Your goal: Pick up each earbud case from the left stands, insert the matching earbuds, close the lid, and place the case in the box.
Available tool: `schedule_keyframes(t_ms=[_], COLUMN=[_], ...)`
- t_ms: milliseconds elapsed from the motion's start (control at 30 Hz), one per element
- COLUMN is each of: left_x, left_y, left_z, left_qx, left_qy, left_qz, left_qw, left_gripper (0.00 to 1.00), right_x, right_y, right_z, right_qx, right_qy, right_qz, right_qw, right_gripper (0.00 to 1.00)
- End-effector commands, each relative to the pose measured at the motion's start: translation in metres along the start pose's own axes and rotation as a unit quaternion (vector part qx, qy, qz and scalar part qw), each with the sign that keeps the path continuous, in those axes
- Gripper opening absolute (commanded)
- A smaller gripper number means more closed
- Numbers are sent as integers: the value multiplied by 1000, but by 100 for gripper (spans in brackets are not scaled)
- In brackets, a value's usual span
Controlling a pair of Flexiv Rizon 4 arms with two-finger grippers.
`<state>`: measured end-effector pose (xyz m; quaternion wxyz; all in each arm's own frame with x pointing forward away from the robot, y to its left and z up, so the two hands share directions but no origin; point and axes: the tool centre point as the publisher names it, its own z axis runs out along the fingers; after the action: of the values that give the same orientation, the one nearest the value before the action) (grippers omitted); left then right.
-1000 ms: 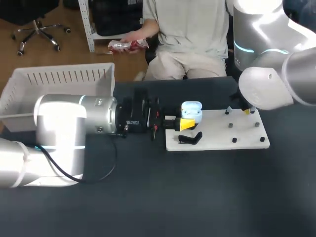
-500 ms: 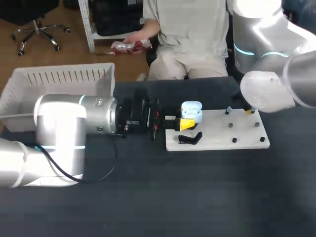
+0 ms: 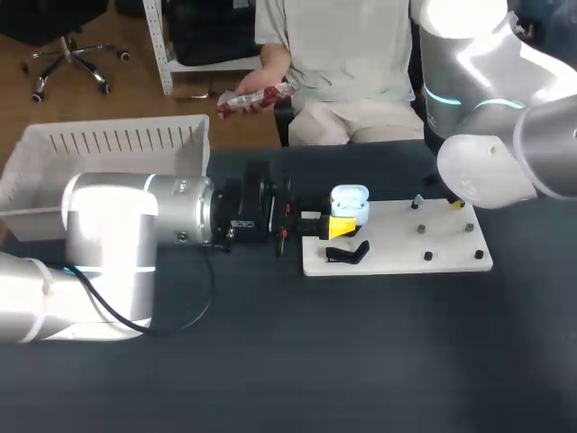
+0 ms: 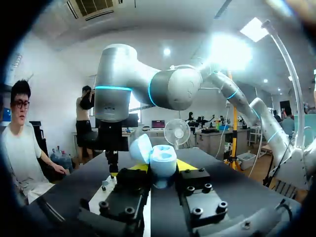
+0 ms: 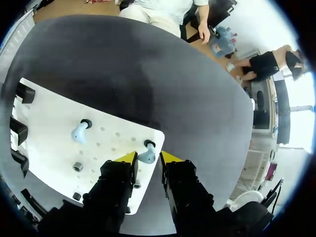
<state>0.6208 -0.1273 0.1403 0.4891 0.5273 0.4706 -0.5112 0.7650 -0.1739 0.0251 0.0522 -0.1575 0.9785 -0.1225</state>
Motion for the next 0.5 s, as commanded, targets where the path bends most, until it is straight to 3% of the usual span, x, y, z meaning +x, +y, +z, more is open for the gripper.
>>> schedule_keyframes(t_ms=[33,300,467,500], left_x=[0,0,0,0], left_y=[-1,-1,-1,-1], left_z=[1,1,1,1], left_qx=[-3,-3,-3,-3], left_qy=[0,0,0,0], left_qz=[1,1,1,1], left_qw=[1000,1000,1000,1000], left_gripper=[0,0,0,0], right_x=[0,-1,-2,-2], right_y=[0,-1,-1,-1], right_z=[1,1,1,1], right_qx=[1,4,5,6], right_qy=[-1,-3,-4,-4], right_qz=[2,4,5,5], right_qw=[1000,1000,1000,1000], right_gripper=[26,23,0,0])
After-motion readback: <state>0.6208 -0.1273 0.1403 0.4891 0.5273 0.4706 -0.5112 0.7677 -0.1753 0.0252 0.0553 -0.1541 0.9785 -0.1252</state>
